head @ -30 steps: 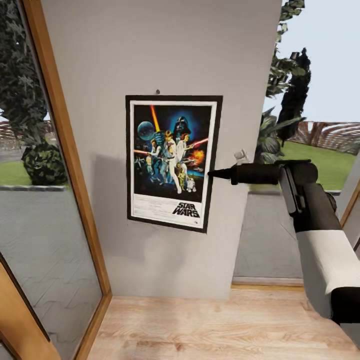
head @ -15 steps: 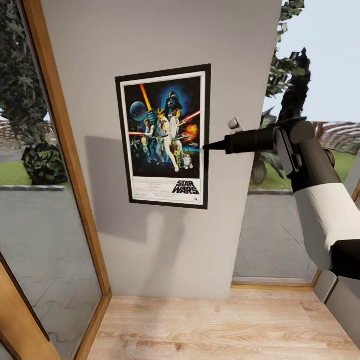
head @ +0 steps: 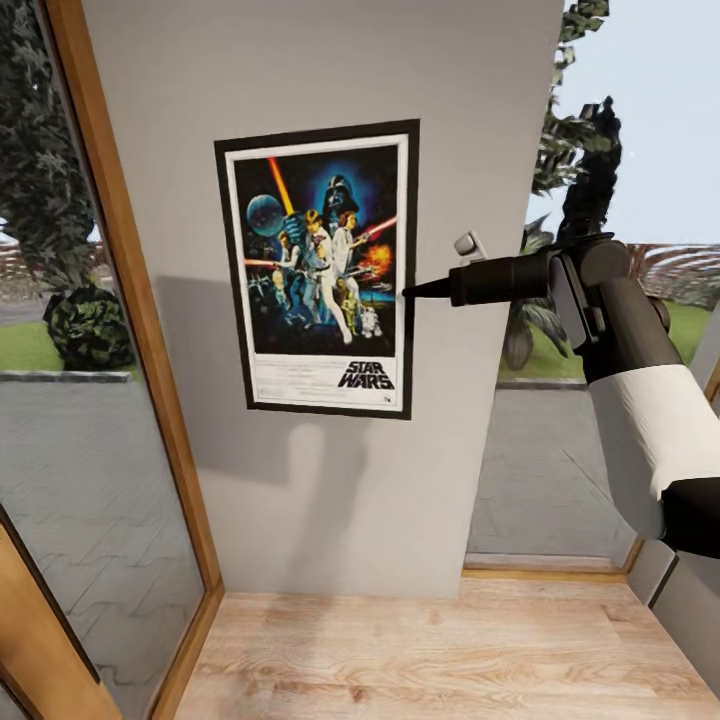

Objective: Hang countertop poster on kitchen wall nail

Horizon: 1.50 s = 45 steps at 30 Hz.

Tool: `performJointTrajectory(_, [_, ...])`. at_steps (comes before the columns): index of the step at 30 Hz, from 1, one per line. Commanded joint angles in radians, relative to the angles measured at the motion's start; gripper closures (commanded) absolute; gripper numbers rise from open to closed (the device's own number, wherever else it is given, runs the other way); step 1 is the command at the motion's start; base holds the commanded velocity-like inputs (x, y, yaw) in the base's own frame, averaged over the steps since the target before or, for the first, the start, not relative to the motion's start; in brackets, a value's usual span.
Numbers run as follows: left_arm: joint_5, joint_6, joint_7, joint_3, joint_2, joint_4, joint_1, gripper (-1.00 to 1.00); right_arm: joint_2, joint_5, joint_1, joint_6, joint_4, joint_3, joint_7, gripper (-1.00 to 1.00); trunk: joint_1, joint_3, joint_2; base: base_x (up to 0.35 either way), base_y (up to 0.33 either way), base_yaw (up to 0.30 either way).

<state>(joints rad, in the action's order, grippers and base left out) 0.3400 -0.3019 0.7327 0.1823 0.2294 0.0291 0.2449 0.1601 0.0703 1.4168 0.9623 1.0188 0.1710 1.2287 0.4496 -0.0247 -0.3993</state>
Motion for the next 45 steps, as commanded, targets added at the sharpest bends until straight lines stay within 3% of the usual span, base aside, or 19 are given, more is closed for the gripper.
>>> performJointTrajectory(1, [-0.006,-0.003,0.004,0.008,0.000,-0.001,0.000,-1.00,0.001,0.010,0.001,0.007,-0.002,0.002,0.024,1.00,0.000,0.000,-0.001,0.000,0.000,0.000])
performJointTrajectory(6, [-0.006,-0.003,0.005,0.008,0.001,-0.001,0.000,-1.00,0.001,0.013,0.001,0.005,-0.005,0.000,0.065,1.00,0.000,0.000,-0.001,0.000,0.000,0.000])
performJointTrajectory(23, [-0.006,-0.002,0.005,0.008,0.005,-0.001,0.000,-1.00,0.001,0.012,0.001,-0.005,-0.001,-0.001,0.068,1.00,0.000,0.000,-0.001,0.002,0.000,0.000])
performJointTrajectory(45, [-0.006,0.000,0.004,0.008,0.011,-0.001,0.000,-1.00,0.001,0.011,0.001,-0.004,0.001,-0.027,0.064,1.00,0.000,0.000,-0.001,0.190,0.000,0.000])
